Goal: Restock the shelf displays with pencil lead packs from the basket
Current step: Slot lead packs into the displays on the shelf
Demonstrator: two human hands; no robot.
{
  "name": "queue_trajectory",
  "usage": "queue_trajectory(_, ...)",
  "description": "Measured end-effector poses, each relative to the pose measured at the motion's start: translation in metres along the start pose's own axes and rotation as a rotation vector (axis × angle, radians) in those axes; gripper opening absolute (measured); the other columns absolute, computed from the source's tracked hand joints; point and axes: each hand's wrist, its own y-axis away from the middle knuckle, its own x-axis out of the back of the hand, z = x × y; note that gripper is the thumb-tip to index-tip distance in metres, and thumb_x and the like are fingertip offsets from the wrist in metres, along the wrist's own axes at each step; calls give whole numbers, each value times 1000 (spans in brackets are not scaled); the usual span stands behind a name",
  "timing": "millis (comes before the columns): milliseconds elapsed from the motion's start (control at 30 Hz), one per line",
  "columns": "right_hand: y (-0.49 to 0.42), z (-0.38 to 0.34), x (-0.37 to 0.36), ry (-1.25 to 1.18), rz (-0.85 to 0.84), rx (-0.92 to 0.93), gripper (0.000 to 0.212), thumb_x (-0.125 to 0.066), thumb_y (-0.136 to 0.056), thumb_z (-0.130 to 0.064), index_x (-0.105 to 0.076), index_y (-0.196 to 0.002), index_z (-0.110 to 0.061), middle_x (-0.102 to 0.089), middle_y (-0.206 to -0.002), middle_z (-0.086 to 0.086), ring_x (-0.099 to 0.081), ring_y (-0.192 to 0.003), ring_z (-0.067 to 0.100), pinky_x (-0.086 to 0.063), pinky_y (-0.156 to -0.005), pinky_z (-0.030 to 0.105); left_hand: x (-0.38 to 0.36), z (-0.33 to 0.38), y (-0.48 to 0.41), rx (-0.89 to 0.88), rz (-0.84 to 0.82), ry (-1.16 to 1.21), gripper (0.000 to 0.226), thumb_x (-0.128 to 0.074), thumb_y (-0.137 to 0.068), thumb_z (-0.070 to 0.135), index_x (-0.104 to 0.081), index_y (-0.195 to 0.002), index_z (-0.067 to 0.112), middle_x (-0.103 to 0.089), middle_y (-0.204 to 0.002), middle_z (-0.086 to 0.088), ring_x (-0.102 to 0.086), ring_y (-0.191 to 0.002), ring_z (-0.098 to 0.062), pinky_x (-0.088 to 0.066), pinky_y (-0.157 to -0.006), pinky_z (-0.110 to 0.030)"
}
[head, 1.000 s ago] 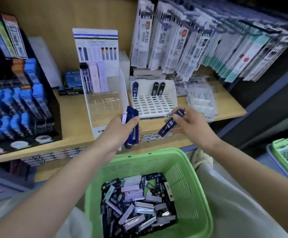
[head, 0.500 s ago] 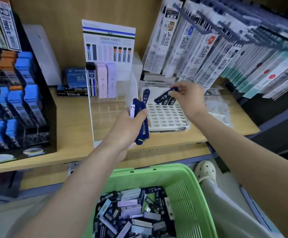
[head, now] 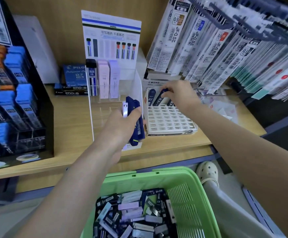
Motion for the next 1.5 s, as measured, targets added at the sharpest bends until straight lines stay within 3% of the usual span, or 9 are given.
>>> queue_trajectory(100, -2, -3, 2, 74, -71, 45, 21, -58, -89, -4, -69, -106, -9, -67, -103, 13, -61, -90, 27, -48, -83, 38, 1, -1, -1, 14, -3, 3, 11, -54, -95, 30, -52, -93, 19, -65, -74, 1, -58, -56, -14, -51, -72, -39)
queue_trajectory(333, 5, 4, -10, 34, 20, 20, 32, -45, -94, 3, -52, -120, -13, -53, -117, 5, -52, -96, 14, -46, -81, 32, -2, -2, -3, -3, -10, 34, 11, -53, -95, 28, -54, -89, 19, -64, -68, 4, -58, -53, -13, -52, -60, -31)
queue_trajectory(467, 6, 1, -10, 98, 96, 58, 17, -51, -94, -7, -58, -110, -6, -56, -115, 10, -57, -96, 27, -47, -80, 41, -2, -2, -3, -8, -10, 38, 11, -53, -95, 27, -54, -88, 19, -63, -63, 6, -58, -49, -11, -51, -54, -27)
queue_trajectory(700, 10, -2, -17, 178, 105, 22, 27, -52, -94, -8, -54, -120, -13, -51, -121, 6, -55, -102, 26, -48, -82, 40, 2, -1, -2, -3, 11, 83, 10, -56, -94, 25, -56, -85, 21, -66, -67, 4, -61, -50, -10, -52, -62, -30)
queue_trajectory(833, 31, -20, -19, -79, 237, 83, 20, -50, -96, -16, -51, -116, -12, -53, -104, 0, -54, -83, 14, -45, -72, 29, 4, -1, -3, 4, 50, 151, 4, -58, -93, 22, -57, -92, 19, -66, -74, 2, -63, -59, -11, -53, -56, -26)
queue_trajectory(933, 57, -45, -16, -406, 101, 42, 11, -49, -97, -24, -56, -100, -17, -57, -87, -6, -57, -76, 11, -45, -69, 23, 6, -1, -3, -2, 86, 153, 7, -59, -93, 23, -57, -86, 20, -63, -74, 3, -61, -52, -5, -49, -44, -18)
queue_trajectory(1100, 86, -67, -6, -720, -285, -81, 16, -57, -92, -23, -61, -104, -13, -58, -82, -1, -59, -60, 3, -53, -61, 21, 6, -3, 0, -49, 108, 109, 8, -58, -93, 23, -59, -85, 21, -65, -75, 1, -61, -48, -3, -50, -46, -20)
queue_trajectory(1233, 93, -71, 2, -722, -300, -63, 17, -63, -89, -14, -59, -102, -24, -55, -82, -6, -55, -58, -2, -49, -60, 14, 7, -3, 4, -114, 81, 33, 9, -59, -92, 21, -59, -84, 22, -64, -73, 2, -59, -44, -1, -45, -40, -16)
queue_trajectory(1500, 98, -65, 20, -652, -281, -11, 35, -69, -81, -1, -52, -103, -23, -57, -83, -1, -56, -55, 4, -42, -50, 10, 6, -6, 10, -105, -79, -32, 11, -54, -95, 24, -62, -97, 16, -72, -70, 6, -70, -61, -14, -57, -68, -41)
